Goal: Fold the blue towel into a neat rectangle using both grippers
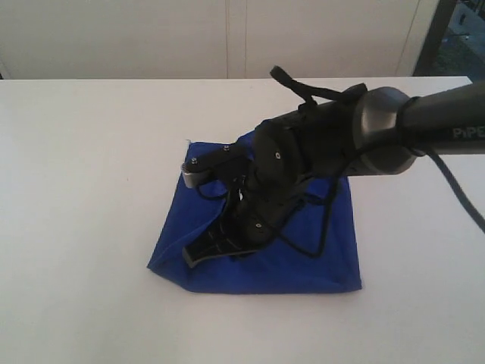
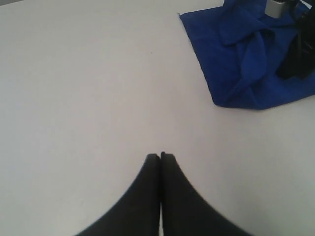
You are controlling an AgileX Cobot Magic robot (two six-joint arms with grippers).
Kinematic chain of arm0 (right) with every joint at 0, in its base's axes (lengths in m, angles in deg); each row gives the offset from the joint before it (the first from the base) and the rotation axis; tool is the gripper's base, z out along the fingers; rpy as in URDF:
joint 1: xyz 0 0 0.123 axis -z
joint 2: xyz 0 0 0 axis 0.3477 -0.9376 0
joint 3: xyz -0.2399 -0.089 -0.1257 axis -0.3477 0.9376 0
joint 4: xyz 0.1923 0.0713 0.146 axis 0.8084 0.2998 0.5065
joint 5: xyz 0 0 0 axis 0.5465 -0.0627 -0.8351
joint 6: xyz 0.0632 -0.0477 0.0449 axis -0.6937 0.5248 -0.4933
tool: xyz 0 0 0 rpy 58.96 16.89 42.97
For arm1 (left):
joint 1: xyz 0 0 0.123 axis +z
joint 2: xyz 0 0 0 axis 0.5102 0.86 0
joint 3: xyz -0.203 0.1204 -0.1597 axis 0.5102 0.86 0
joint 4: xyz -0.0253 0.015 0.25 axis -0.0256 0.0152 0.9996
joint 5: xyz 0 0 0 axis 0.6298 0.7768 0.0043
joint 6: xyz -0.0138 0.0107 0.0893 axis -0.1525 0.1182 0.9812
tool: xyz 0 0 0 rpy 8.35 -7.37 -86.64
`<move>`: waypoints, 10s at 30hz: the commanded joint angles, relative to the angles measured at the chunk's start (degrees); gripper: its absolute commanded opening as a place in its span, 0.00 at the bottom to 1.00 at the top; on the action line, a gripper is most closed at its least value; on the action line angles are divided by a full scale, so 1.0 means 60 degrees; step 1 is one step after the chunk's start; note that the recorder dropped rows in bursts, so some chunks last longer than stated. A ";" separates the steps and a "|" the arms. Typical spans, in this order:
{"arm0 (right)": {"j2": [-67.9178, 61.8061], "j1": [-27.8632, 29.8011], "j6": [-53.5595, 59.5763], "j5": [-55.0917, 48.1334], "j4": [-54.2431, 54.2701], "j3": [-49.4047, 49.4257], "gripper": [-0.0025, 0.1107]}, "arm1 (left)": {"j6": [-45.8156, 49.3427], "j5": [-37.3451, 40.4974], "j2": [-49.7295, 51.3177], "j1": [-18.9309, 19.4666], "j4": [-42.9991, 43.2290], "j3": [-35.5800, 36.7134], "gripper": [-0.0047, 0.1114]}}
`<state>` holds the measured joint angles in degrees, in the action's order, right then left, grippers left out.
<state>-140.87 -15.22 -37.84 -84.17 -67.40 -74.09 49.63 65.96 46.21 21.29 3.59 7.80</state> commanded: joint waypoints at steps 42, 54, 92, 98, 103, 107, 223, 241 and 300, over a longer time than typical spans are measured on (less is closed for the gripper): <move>0.1570 0.1936 -0.1645 0.0275 -0.3021 0.3517 0.02 | 0.0040 0.0054 -0.0070 0.0012 -0.0019 0.0052 0.04; 0.1570 0.1936 -0.1840 -0.0184 -0.3021 0.3517 0.02 | 0.0040 0.0054 -0.0070 0.0012 -0.0019 0.0052 0.04; 0.4034 0.1936 -0.2217 0.0612 -0.2792 0.4390 0.02 | 0.1536 -0.0742 -0.0070 0.0012 0.0015 0.0052 0.04; 0.3952 0.1936 -0.2217 0.1057 -0.2552 0.4496 0.02 | 0.0283 -0.0705 -0.0027 0.0012 -0.0418 0.0079 0.04; 0.3590 0.1936 -0.2217 0.1451 -0.2328 0.4496 0.02 | -0.0191 -0.0783 0.0653 0.0012 -0.0930 0.0736 0.04; 0.3496 0.1936 -0.2253 0.1618 -0.2328 0.4496 0.02 | -0.0191 -0.1669 0.1454 0.0012 -0.1550 0.1500 0.04; -0.2427 0.4601 0.2806 0.1447 0.5284 -0.2049 0.25 | 0.6387 -0.6917 1.4062 -0.2003 -0.9201 -0.2073 0.04; -0.2122 0.4620 0.1584 0.1162 0.4063 -0.2049 0.25 | 0.6387 -0.6917 1.4062 -0.2003 -0.9201 -0.2073 0.04; 0.0188 0.4599 0.2631 0.0010 0.2278 -0.1155 0.02 | 0.4815 -1.0402 1.4002 -0.4616 -0.9779 -0.1367 0.04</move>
<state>-140.33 12.30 -22.57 -84.84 -53.28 -81.31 79.26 1.96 127.10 -6.10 -53.79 2.27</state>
